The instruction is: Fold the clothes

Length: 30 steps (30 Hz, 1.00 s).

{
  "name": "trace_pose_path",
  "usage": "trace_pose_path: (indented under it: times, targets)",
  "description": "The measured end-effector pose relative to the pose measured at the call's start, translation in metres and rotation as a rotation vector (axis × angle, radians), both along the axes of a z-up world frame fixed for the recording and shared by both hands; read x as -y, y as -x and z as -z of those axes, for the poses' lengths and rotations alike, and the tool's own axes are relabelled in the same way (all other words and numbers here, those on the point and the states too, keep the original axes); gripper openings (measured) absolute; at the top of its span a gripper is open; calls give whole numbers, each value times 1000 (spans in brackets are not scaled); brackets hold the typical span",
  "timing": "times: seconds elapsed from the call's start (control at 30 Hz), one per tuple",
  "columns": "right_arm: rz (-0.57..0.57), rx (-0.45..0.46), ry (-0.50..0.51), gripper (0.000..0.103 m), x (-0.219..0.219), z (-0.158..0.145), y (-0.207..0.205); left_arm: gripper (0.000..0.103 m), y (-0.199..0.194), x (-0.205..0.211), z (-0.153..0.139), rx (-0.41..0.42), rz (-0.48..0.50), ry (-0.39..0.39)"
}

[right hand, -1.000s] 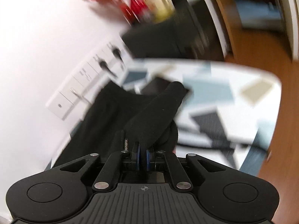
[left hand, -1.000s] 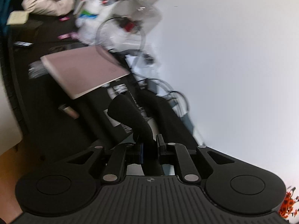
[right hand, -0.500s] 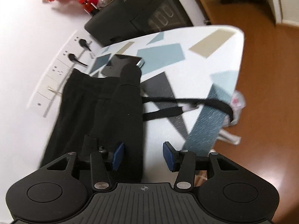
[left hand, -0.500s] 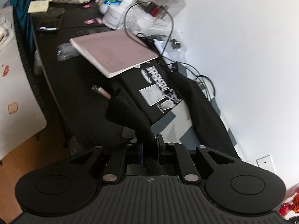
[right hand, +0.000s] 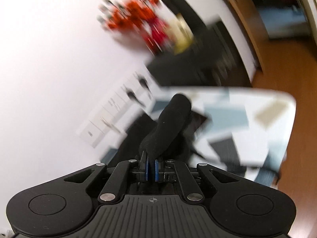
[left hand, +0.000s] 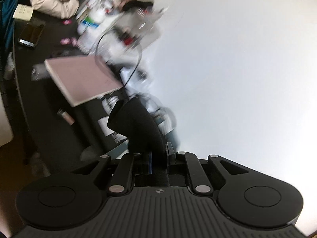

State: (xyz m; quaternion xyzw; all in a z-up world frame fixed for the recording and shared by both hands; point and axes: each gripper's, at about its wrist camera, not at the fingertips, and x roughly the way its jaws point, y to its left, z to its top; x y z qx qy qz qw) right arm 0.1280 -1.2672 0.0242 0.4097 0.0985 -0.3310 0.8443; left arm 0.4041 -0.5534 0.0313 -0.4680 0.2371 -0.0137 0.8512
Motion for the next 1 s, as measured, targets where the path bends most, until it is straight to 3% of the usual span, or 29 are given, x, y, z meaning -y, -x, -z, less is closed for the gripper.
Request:
trace_pose_path:
  times: [0.17,0.3,0.5,0.63,0.67,0.8,0.93,1.0]
  targets:
    - [4,-94,41,5,-13,-17,7,13,-2,-11,-23,50,-14,7]
    - [-16,-99,5,5,0,-16,-20,13,-46,2,-30,36,26,-17]
    - [-73,-83,69,5,20,-33,-101,13,-136,30,-32,-2,36,-58]
    - [-76,-108,67,5,55,-28,-167,13,-211,37,-4,-135,-2,48]
    - [-73,-123,58,5,66,-21,-186,13,-227,41,3,-160,-17,44]
    - [-83,-216,50,5,98,13,-256,13,-294,73,39,-268,-46,-21]
    - [-83,-316,49,6,118,51,-307,14,-346,103,73,-331,-14,-94]
    - [-104,-367,56,10,122,66,-322,23,-368,119,85,-386,9,-164]
